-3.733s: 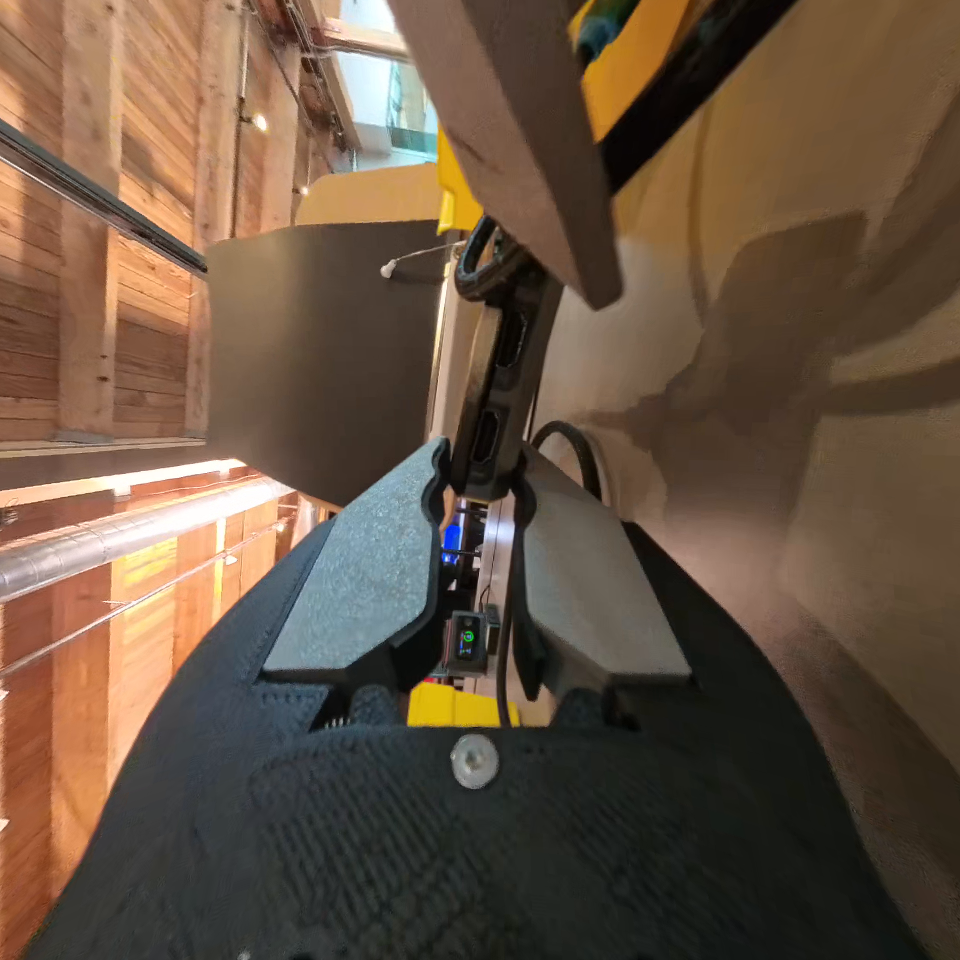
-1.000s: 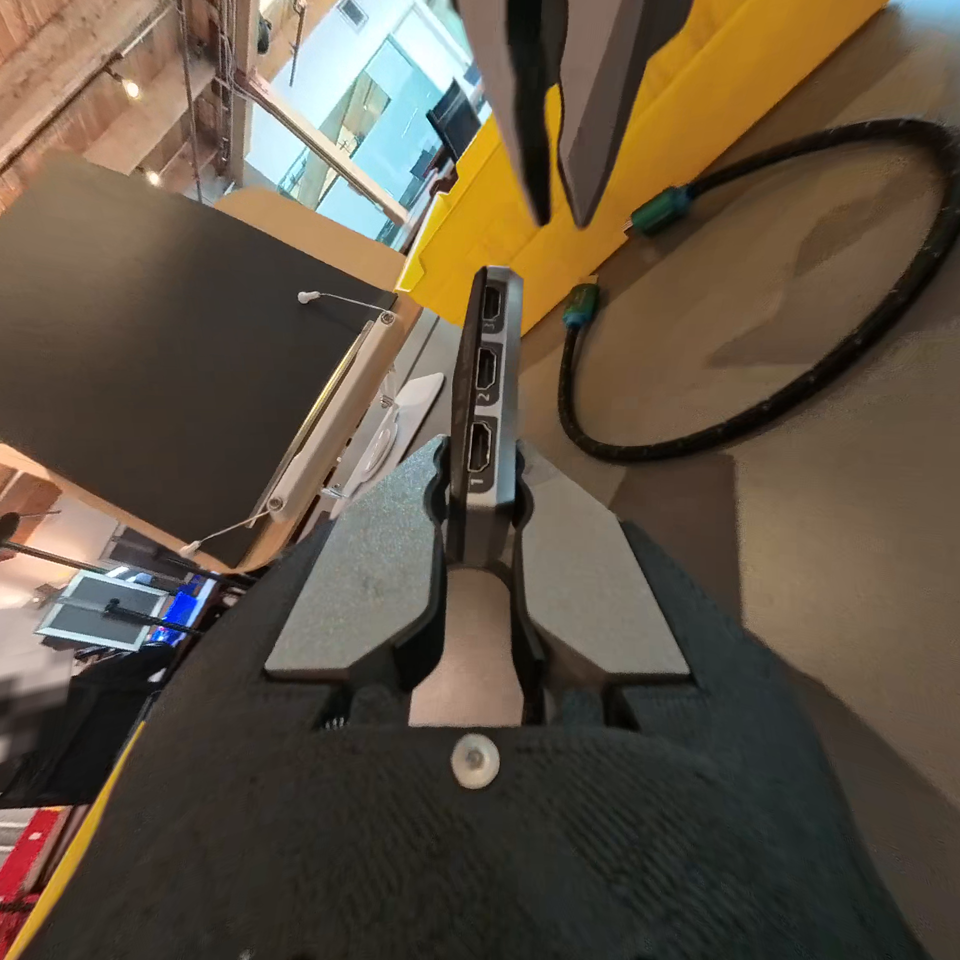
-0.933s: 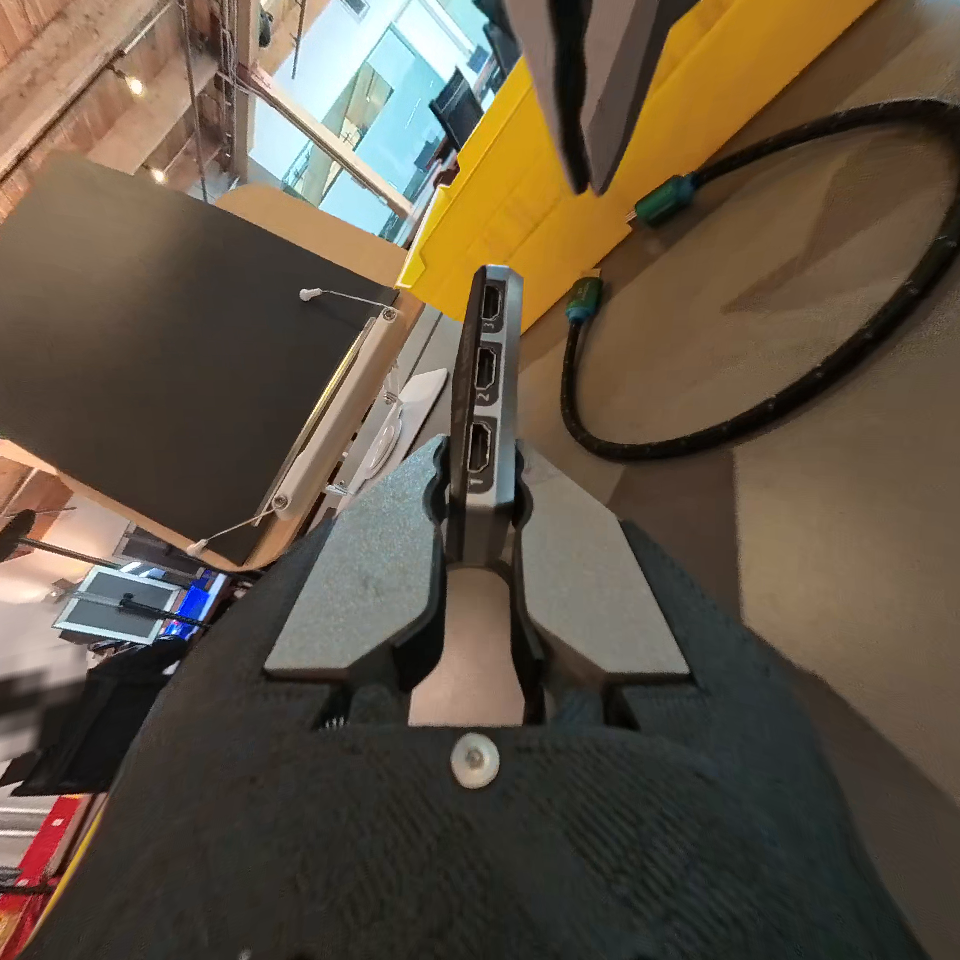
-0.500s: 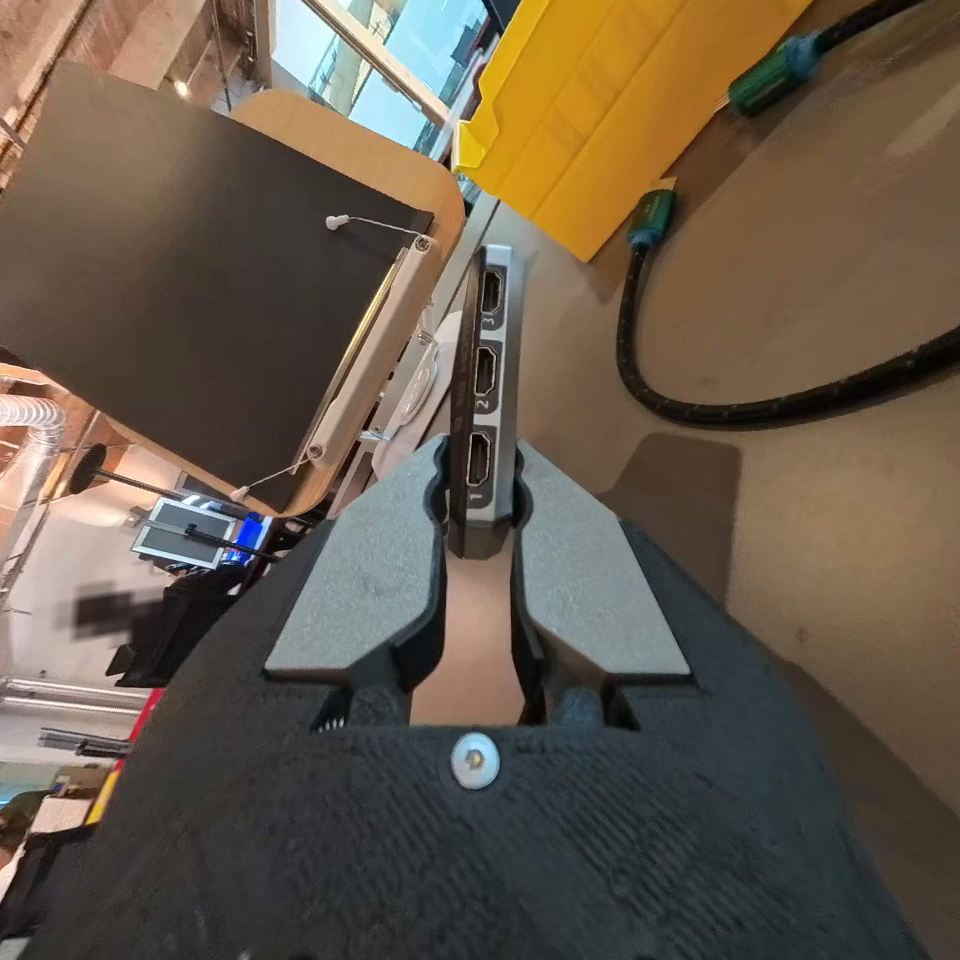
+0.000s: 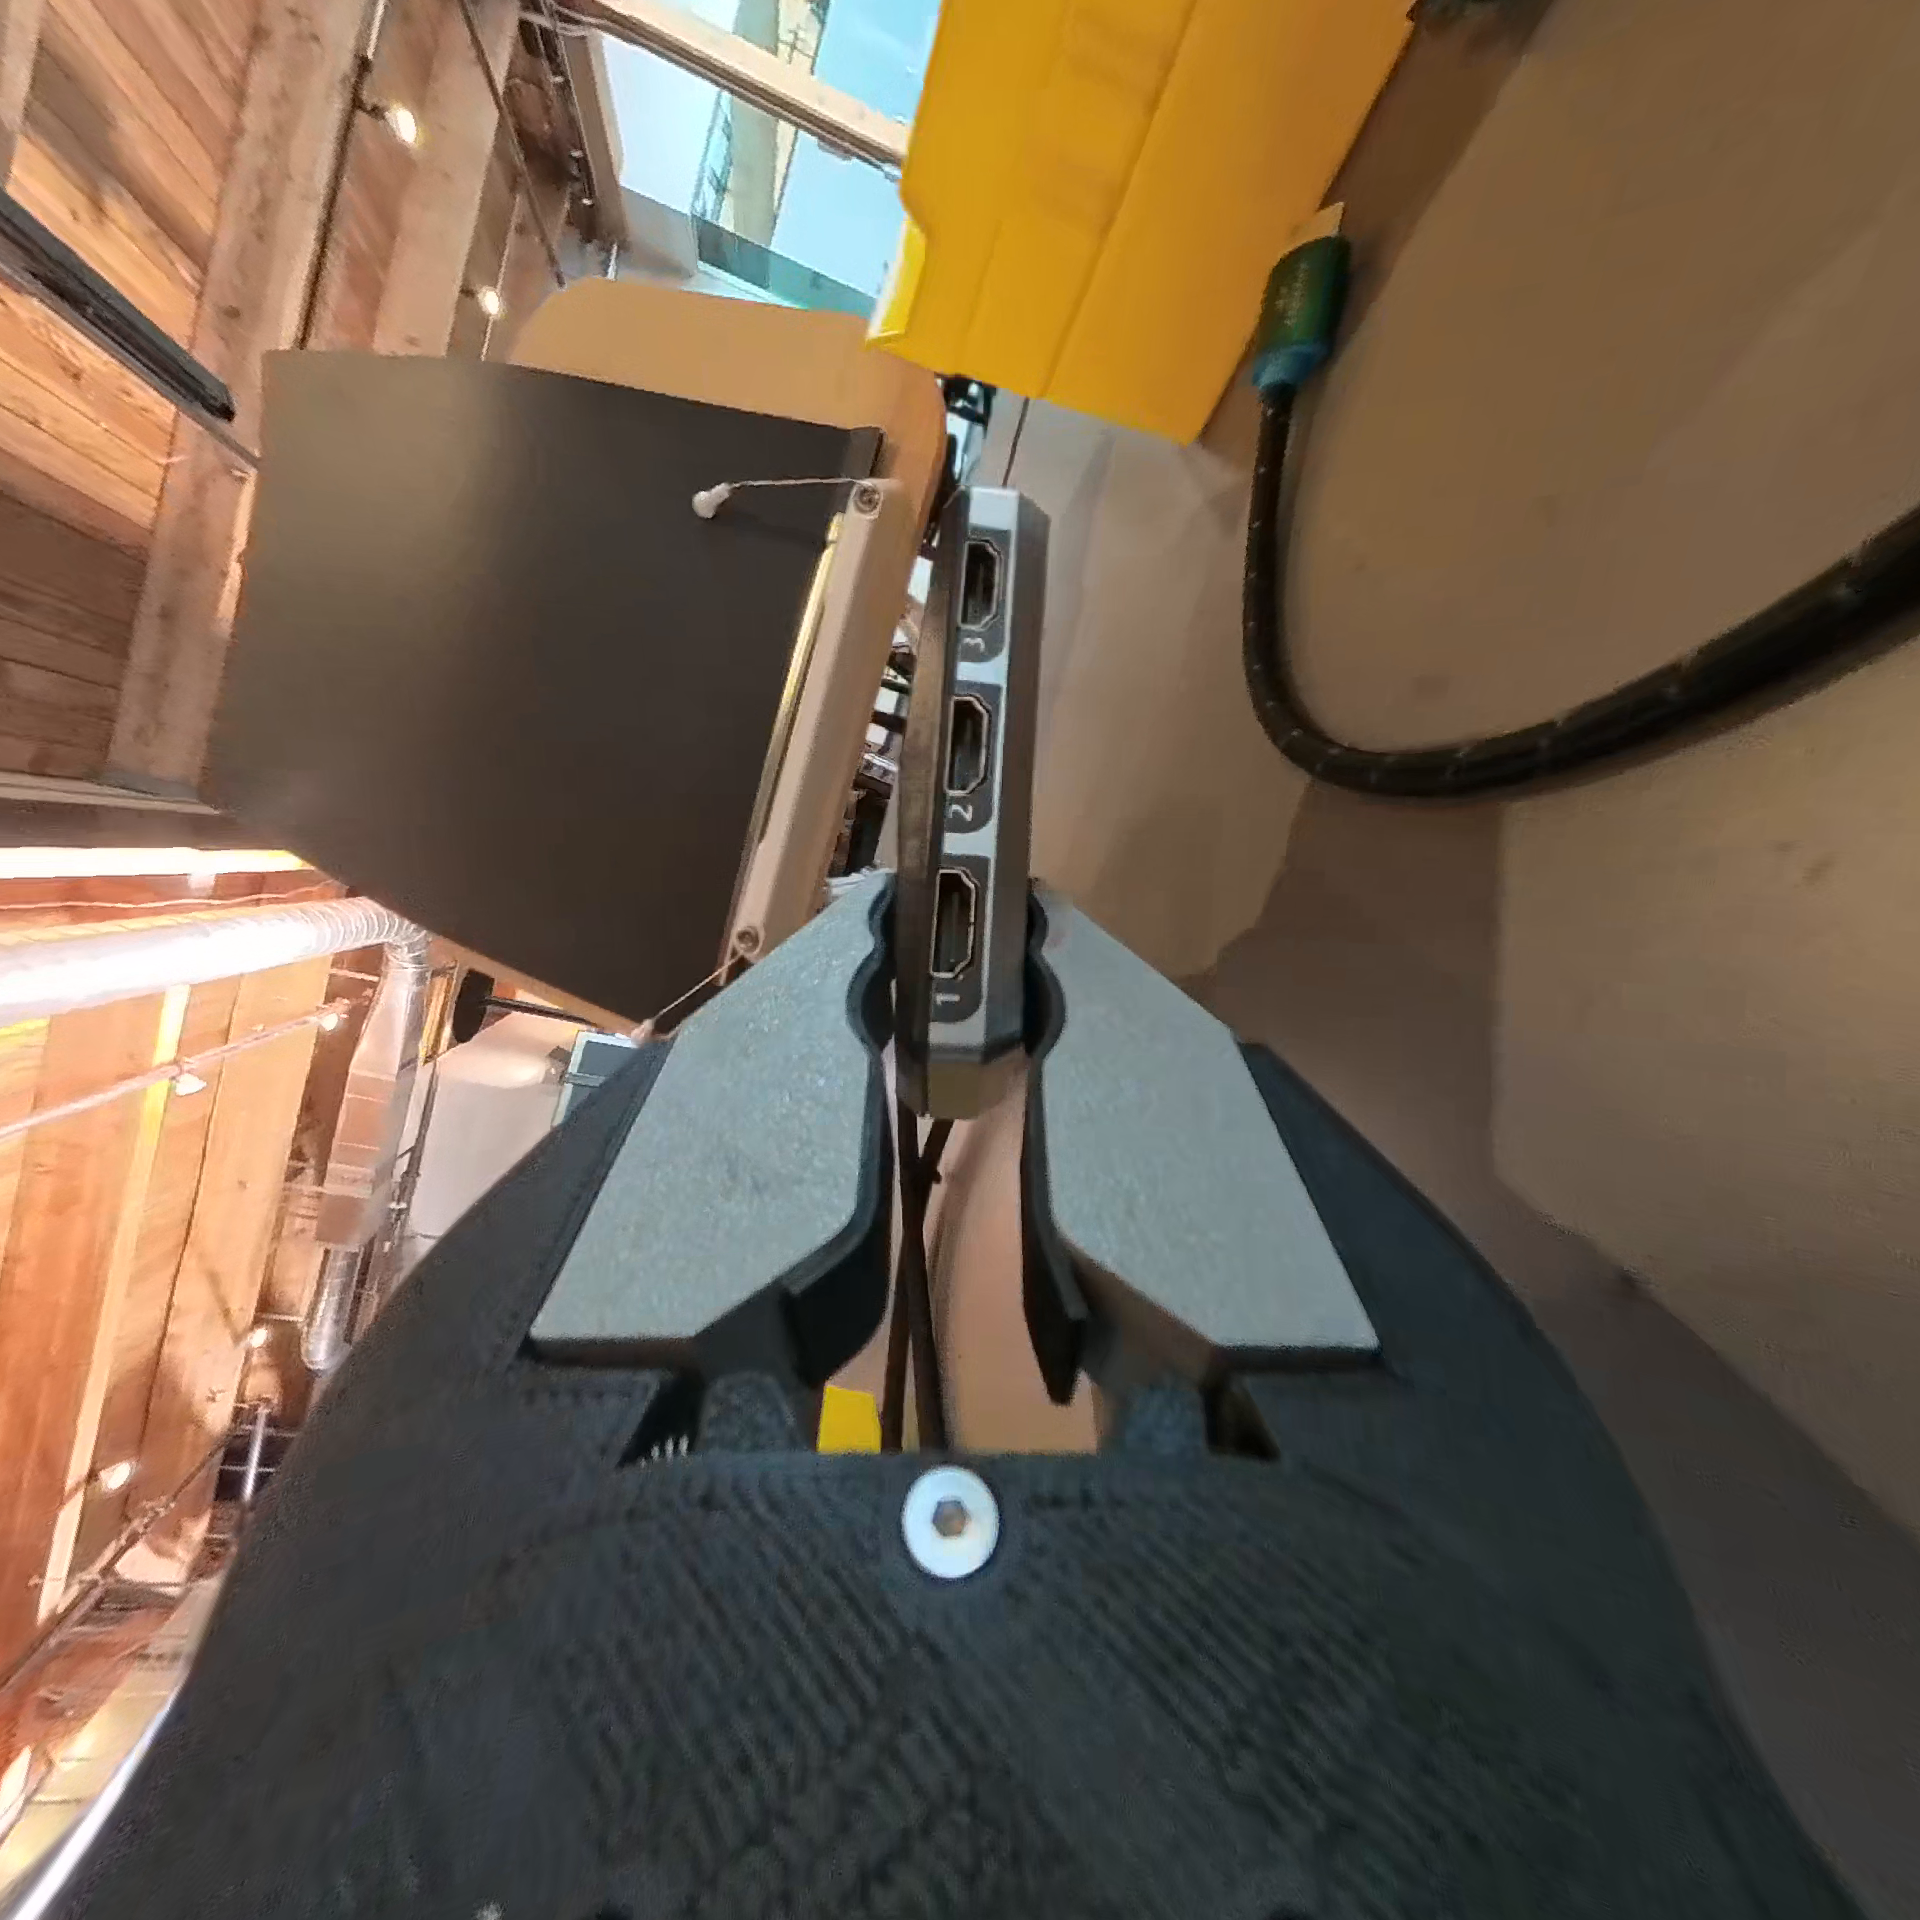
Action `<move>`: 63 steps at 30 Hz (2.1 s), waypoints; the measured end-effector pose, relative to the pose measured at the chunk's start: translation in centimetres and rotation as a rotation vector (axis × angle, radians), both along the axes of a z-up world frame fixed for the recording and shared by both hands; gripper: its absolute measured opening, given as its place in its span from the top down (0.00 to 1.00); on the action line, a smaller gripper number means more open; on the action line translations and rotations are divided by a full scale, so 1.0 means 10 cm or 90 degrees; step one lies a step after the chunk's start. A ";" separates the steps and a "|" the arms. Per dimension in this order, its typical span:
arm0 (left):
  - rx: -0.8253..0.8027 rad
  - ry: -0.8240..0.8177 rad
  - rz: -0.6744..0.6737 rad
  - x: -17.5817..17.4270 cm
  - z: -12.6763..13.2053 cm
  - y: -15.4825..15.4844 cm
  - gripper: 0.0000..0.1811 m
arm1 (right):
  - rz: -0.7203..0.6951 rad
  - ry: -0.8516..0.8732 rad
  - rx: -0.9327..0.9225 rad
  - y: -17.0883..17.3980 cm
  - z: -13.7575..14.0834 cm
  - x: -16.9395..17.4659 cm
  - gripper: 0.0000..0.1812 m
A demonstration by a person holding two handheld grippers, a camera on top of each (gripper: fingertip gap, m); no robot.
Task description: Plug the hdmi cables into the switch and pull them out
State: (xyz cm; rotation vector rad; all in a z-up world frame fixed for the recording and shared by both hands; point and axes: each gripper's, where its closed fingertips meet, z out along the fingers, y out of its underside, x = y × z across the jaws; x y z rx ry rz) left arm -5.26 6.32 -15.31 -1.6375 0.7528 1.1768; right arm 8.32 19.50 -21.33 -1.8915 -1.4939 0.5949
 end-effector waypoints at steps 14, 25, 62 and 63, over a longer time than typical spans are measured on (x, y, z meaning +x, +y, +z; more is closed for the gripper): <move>-0.001 -0.019 0.012 -0.05 -0.02 0.01 0.89 | 0.307 -0.102 0.293 -0.43 0.05 -0.25 0.95; 0.006 -0.042 0.022 -0.10 -0.01 0.00 0.90 | 0.145 -0.014 -0.045 -0.32 0.19 0.00 0.90; -0.020 0.075 0.145 -0.29 -0.02 0.02 0.90 | 0.317 -0.038 0.465 -1.06 0.66 -0.70 0.98; -0.021 0.079 0.153 -0.31 -0.02 0.01 0.90 | 0.316 -0.043 0.487 -1.06 0.65 -0.74 0.98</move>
